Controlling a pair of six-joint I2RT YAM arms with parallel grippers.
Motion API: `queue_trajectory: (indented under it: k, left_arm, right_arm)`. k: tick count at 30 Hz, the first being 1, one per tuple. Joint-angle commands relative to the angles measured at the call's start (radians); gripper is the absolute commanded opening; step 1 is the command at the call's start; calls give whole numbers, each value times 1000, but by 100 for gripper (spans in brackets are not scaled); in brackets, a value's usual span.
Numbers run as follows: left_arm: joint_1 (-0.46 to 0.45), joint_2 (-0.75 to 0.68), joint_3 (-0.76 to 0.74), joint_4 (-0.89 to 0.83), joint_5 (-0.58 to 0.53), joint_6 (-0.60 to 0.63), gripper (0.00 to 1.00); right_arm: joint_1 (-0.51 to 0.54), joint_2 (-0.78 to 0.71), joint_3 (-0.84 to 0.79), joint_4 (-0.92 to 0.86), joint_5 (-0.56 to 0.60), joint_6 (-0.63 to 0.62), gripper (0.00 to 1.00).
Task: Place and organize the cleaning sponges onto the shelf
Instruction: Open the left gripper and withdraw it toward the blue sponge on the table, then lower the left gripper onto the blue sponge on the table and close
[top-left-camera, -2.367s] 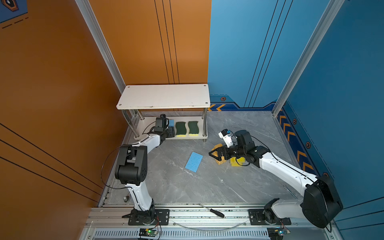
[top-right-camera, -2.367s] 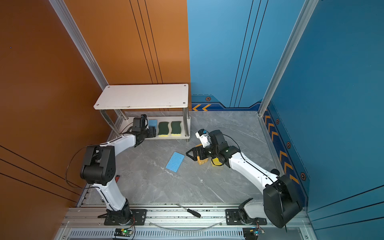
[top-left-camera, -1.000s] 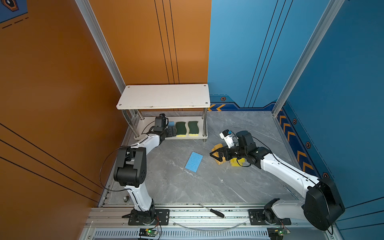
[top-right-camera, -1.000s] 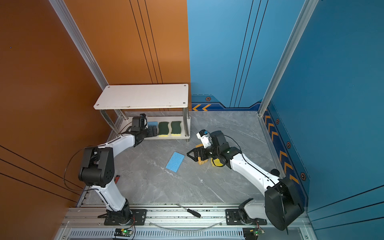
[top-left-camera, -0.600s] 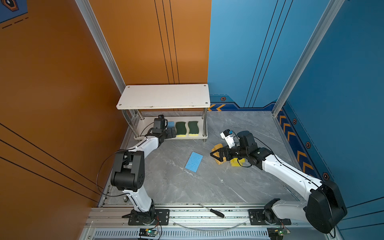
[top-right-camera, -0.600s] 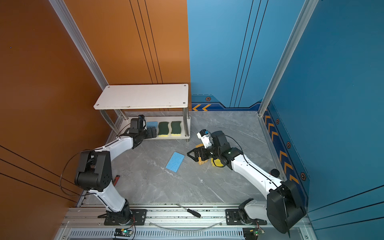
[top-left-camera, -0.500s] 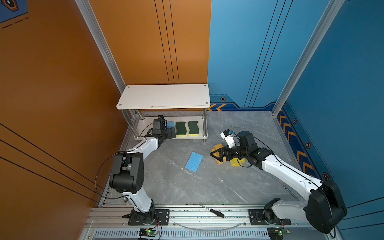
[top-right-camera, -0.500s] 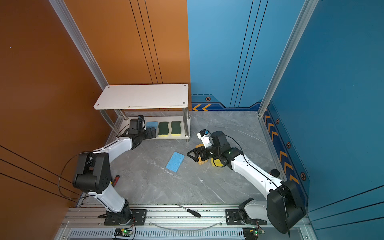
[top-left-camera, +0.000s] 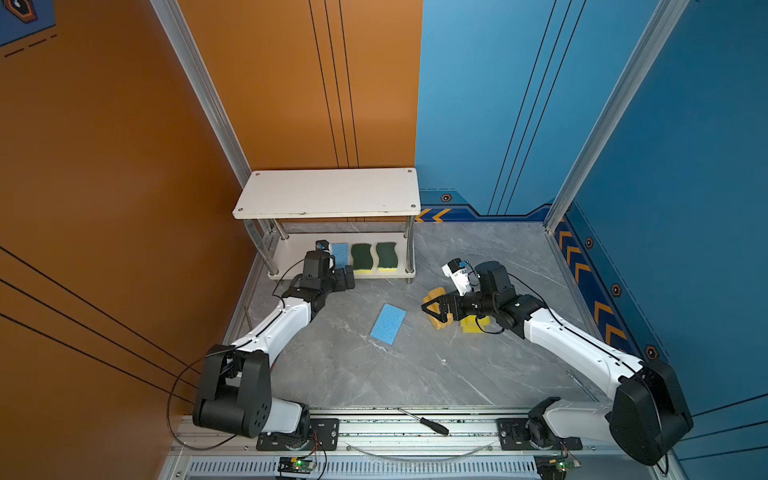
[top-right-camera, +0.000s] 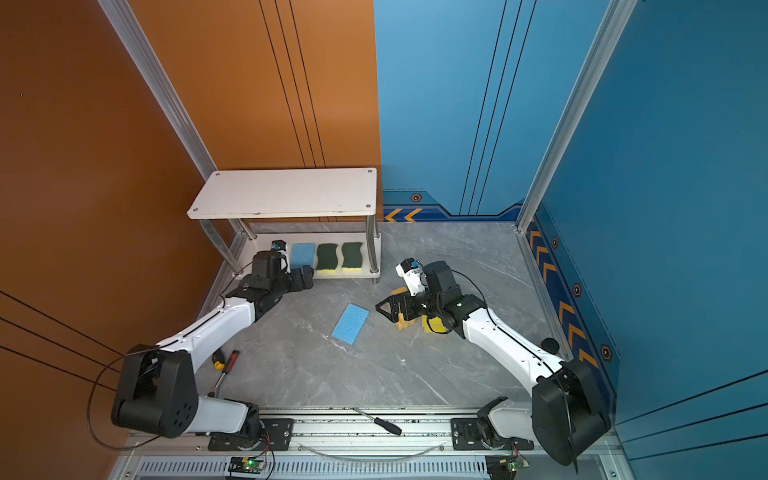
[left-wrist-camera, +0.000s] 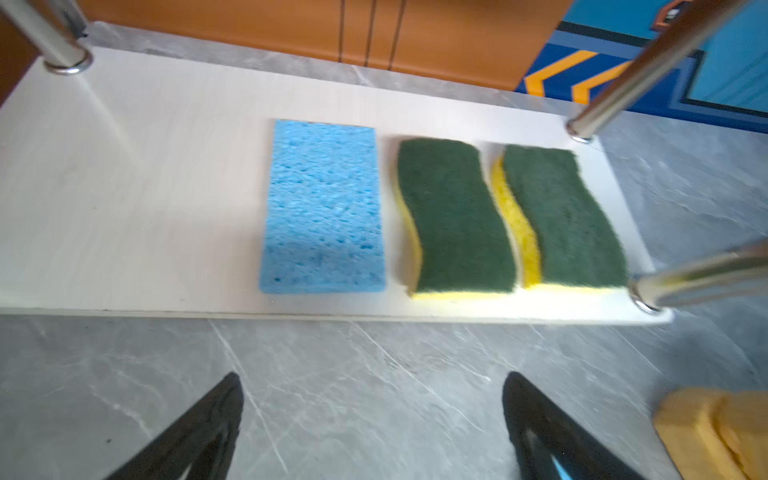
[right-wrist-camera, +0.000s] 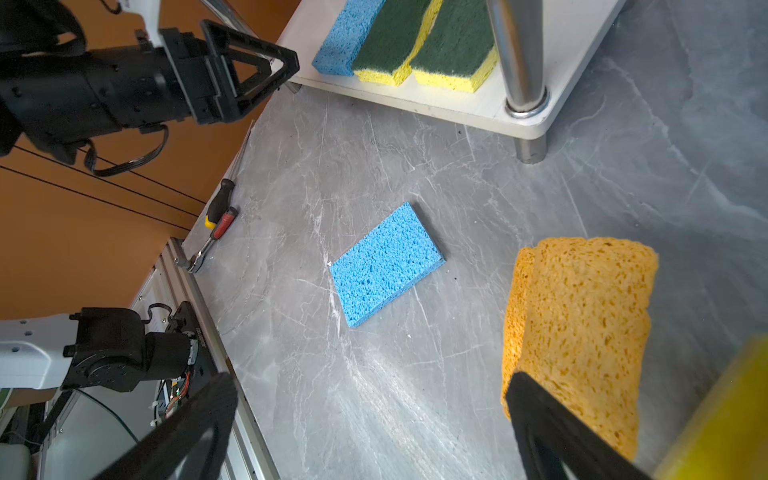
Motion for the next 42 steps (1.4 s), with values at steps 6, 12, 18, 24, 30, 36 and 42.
queue_trajectory:
  k: [6, 12, 18, 24, 30, 36, 42]
  left_arm:
    - [-211, -115, -111, -36, -23, 16, 97]
    - [-324, -103, -184, -39, -42, -14, 98]
    - [-409, -68, -205, -40, -36, -29, 98]
    - [-479, 9, -189, -40, -52, -38, 98]
    - [-534, 93, -166, -50, -89, -58, 98]
    - [-557, 113, -171, -49, -123, -77, 98]
    - [-557, 112, -163, -67, -136, -75, 98]
  right_arm:
    - [-24, 50, 49, -7, -40, -27, 100]
    - [-49, 57, 54, -7, -58, -33, 100]
    - [-71, 57, 51, -9, -73, -37, 100]
    - [-78, 58, 44, -7, -73, -38, 100]
    - [-80, 55, 43, -7, -71, -37, 100]
    - [-81, 56, 41, -7, -69, -36, 100]
    - [-81, 60, 36, 2, -73, -29, 100]
